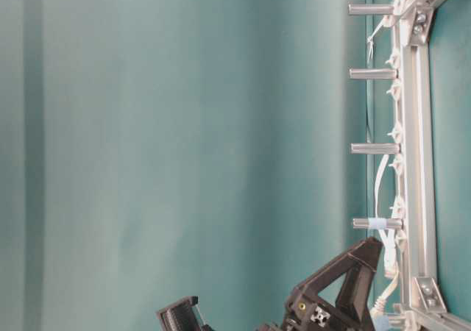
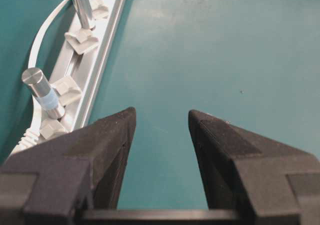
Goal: Insert the wire through the string loop located on the right side.
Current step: 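Close the right gripper on the USB cable just behind the plug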
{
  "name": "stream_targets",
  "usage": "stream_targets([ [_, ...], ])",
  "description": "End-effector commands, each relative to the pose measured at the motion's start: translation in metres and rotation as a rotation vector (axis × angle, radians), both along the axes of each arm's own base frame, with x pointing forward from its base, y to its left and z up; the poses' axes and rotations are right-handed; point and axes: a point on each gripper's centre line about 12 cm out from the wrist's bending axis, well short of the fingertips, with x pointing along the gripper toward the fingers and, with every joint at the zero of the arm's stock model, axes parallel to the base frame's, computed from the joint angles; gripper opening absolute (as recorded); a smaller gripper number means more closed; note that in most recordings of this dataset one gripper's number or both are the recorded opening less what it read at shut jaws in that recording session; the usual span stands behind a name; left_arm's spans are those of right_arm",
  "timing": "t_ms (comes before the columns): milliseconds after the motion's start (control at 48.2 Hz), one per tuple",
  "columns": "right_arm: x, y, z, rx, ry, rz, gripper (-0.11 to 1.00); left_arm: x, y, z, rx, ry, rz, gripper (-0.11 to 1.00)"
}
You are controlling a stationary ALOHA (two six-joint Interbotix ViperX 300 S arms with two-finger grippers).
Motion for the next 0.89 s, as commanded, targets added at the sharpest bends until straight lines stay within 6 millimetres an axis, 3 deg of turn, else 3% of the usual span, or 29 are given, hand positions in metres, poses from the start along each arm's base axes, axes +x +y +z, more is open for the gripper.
stream_targets([
  [0, 0.001, 0.0, 0.016, 0.019, -0.024, 0.002, 0.12, 0.005, 0.0, 0.014, 0.014, -0.044, -0.005, 0.5],
  [456, 0.0, -0.012, 0.08, -0.007, -0.081, 0.063, 0.12, 0.006, 0.0, 0.018, 0.016, -0.054, -0.005, 0.5],
  [871, 0.002, -0.019, 0.084, -0.022, -0.073, 0.066, 0.12, 0.005, -0.003, 0.018, 0.012, -0.04, -0.015, 0.5],
])
